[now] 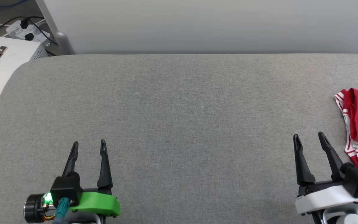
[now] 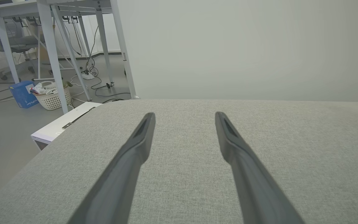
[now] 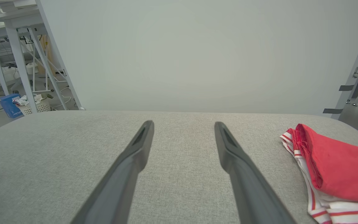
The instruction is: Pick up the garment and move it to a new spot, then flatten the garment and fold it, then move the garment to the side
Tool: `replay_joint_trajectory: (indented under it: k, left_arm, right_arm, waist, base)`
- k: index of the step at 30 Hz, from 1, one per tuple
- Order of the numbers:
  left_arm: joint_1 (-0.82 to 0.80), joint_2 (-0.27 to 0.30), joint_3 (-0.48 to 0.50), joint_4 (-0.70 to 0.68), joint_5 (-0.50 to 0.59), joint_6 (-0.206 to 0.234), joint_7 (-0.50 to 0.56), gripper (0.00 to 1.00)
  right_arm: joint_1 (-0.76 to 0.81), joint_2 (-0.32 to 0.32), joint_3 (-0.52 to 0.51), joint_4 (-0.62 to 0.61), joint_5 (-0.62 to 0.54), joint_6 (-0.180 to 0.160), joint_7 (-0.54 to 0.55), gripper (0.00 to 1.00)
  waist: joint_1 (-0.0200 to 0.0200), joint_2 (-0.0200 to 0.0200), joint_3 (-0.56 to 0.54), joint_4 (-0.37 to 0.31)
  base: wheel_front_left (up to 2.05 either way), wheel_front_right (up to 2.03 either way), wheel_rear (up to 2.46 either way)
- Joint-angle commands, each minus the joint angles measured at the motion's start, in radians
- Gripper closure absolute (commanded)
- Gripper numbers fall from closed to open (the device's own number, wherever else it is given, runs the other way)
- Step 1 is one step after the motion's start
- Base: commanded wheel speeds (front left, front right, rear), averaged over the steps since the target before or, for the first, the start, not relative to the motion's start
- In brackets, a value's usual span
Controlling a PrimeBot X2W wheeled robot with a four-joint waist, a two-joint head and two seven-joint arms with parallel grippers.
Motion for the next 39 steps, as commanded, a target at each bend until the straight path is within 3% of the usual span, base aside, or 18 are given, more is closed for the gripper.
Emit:
replay_joint_trajectory:
  k: [1, 5, 6, 39]
  left_arm:
    - [0.018, -0.006, -0.001, 0.002, 0.002, -0.008, -0.006, 0.00]
    - [0.022, -0.008, -0.001, 0.005, 0.003, -0.010, -0.006, 0.00]
    - [0.022, -0.008, -0.002, 0.006, 0.003, -0.011, -0.006, 1.00]
    - [-0.006, -0.010, 0.009, 0.002, 0.022, -0.020, 0.064, 1.00]
  right_arm:
    - [0.017, 0.005, -0.003, -0.008, -0.007, -0.001, -0.005, 0.00]
    - [0.027, 0.007, -0.004, -0.003, -0.010, -0.001, -0.005, 0.00]
    - [0.028, 0.007, -0.004, -0.002, -0.011, -0.001, -0.005, 1.00]
    - [0.005, 0.014, -0.001, 0.000, -0.046, 0.000, 0.065, 1.00]
  waist:
    - [0.0001, 0.0000, -0.001, 0.000]
    - [0.0001, 0.0000, -0.004, 0.000]
    - [0.0001, 0.0000, -0.005, 0.000]
    - [0.0001, 0.0000, -0.024, -0.002]
  base:
    - [0.00, 0.00, 0.00]
    - [0.00, 0.00, 0.00]
    - [0.00, 0.00, 0.00]
    - [0.00, 0.00, 0.00]
